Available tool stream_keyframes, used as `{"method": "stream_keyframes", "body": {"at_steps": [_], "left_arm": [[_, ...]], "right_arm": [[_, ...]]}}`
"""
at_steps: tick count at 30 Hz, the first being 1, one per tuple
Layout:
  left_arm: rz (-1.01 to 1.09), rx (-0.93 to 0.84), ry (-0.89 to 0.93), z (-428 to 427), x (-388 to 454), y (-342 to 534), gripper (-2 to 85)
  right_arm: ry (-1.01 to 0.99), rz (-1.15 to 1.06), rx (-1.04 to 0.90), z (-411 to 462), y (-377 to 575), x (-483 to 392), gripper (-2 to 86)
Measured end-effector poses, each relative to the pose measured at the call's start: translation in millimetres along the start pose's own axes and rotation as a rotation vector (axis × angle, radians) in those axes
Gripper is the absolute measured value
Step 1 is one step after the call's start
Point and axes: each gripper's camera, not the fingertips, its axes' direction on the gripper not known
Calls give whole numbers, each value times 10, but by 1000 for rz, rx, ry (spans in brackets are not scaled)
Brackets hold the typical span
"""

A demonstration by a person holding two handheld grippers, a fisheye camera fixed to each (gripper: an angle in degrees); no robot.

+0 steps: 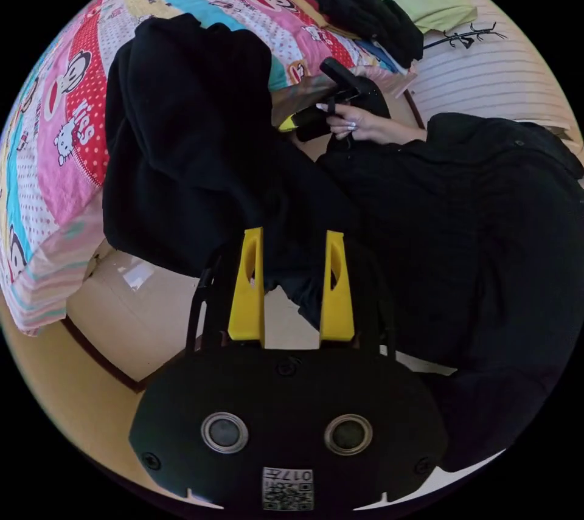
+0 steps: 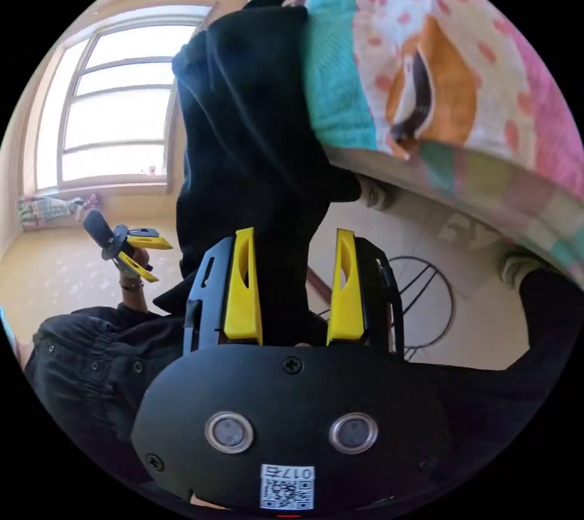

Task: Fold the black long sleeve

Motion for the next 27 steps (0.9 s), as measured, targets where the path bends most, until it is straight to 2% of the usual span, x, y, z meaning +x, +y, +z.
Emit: {"method": "stream_keyframes", "body": {"at_steps": [3,4,7,12,16,19,21,24,27], "left_arm": [[54,-2,55,95,32,-9,138],[64,-10,53,119,51,-8,138],[107,-8,-18,238,196,45,138],[97,145,-79,423,350,217,156],[81,232,-97,423,432,277,167],[112,368,-115,217,637,342,171],[141,550,-160,-52,865,383,173],[207,741,-202,-358,1195,401,176],[229,798,-306,-530,1494,346,181]], "right_arm": [[-208,-21,-33,209,-15,160,154],[-326,-76,-36,208,-6,120,115],[-470,-325,114,-186,184,-289,38],[-664,-696,317,-990,440,-1142,12],[-609,-902,338,-1355,453,-2232,6],[-480,-1047,371,-1539,544,-3095,4],[-417,-1132,405,-1620,664,-3583,4],[-321,-1188,542,-1726,926,-4240,3],[-199,-1183,694,-1790,1197,-4752,3]]}}
